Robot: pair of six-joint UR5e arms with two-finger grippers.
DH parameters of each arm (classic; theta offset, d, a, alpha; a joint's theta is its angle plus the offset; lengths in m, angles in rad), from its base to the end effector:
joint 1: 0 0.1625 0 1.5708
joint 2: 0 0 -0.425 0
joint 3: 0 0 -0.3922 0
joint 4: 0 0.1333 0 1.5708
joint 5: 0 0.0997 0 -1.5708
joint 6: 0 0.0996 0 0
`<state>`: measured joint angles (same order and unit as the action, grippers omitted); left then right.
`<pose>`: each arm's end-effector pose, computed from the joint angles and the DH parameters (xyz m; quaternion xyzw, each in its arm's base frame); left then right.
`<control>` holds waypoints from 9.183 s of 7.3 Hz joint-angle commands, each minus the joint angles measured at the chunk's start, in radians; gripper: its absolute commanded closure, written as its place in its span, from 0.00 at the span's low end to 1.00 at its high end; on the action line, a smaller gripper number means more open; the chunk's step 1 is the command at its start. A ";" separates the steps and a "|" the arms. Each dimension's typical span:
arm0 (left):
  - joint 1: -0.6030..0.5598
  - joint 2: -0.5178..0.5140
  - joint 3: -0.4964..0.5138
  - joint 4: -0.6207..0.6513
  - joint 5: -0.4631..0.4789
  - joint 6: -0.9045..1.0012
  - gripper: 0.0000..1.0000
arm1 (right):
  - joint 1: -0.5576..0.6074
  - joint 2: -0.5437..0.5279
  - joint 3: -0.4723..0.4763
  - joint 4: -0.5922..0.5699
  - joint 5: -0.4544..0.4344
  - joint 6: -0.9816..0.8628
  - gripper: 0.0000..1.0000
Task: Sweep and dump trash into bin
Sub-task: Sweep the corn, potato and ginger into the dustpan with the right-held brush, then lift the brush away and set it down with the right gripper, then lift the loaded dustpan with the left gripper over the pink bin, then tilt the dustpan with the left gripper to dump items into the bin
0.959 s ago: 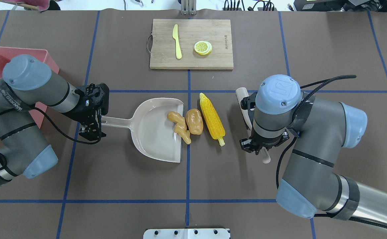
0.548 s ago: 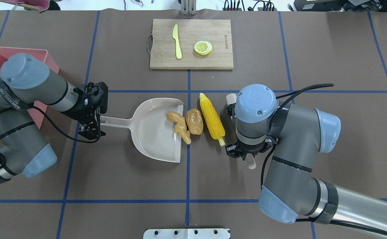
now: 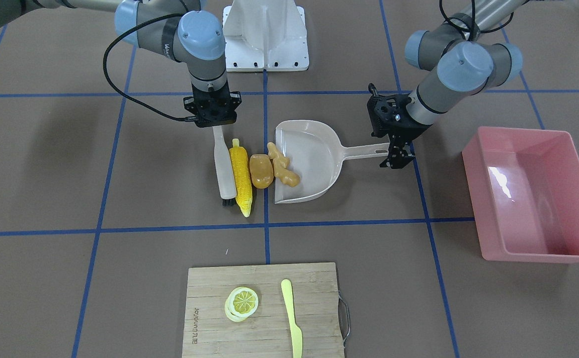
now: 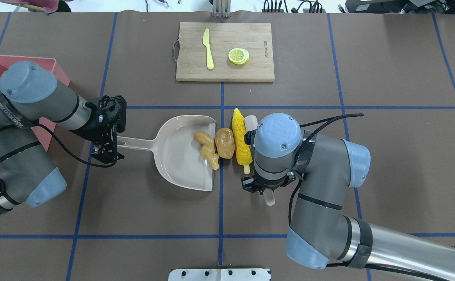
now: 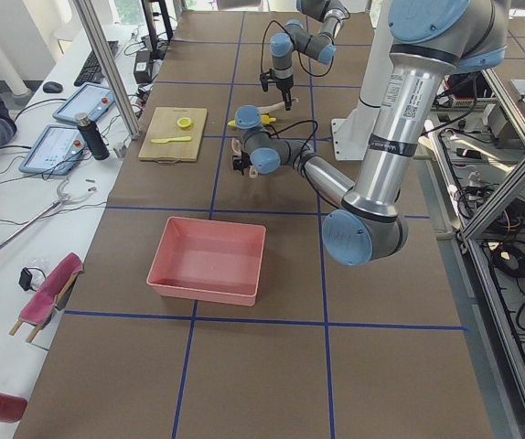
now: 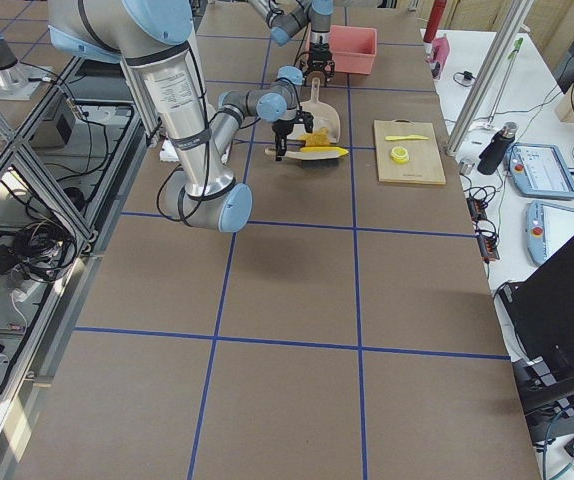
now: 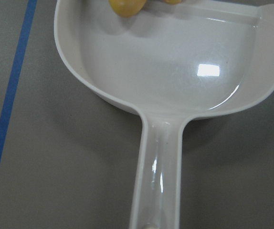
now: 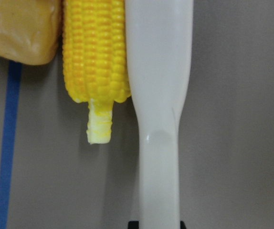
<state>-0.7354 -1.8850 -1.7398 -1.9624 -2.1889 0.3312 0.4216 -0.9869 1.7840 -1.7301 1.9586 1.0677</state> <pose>0.3978 -0.4618 0.3600 0.3220 0.3675 0.5828 0.6493 -0.5479 -0.3505 0.2512 -0.0265 -0.3570 -0.0983 0.9286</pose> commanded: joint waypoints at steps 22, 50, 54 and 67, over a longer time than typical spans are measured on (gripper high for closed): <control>-0.028 0.017 0.006 -0.131 -0.041 -0.033 1.00 | 0.213 -0.355 0.420 -0.063 0.014 -0.026 1.00; -0.032 0.030 0.102 -0.342 -0.061 -0.141 1.00 | 0.146 -0.808 0.324 0.527 0.189 0.097 0.00; -0.053 0.044 0.091 -0.433 -0.061 -0.146 1.00 | 0.401 -0.811 0.377 0.534 0.230 0.040 0.00; -0.820 0.568 -0.121 -0.126 -0.354 0.157 1.00 | 0.995 -0.648 0.008 0.280 0.264 -0.862 0.00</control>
<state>-1.5010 -1.3541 -1.8564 -2.1840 -2.5309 0.3573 1.3762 -1.6604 1.8424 -1.4475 2.2198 0.2461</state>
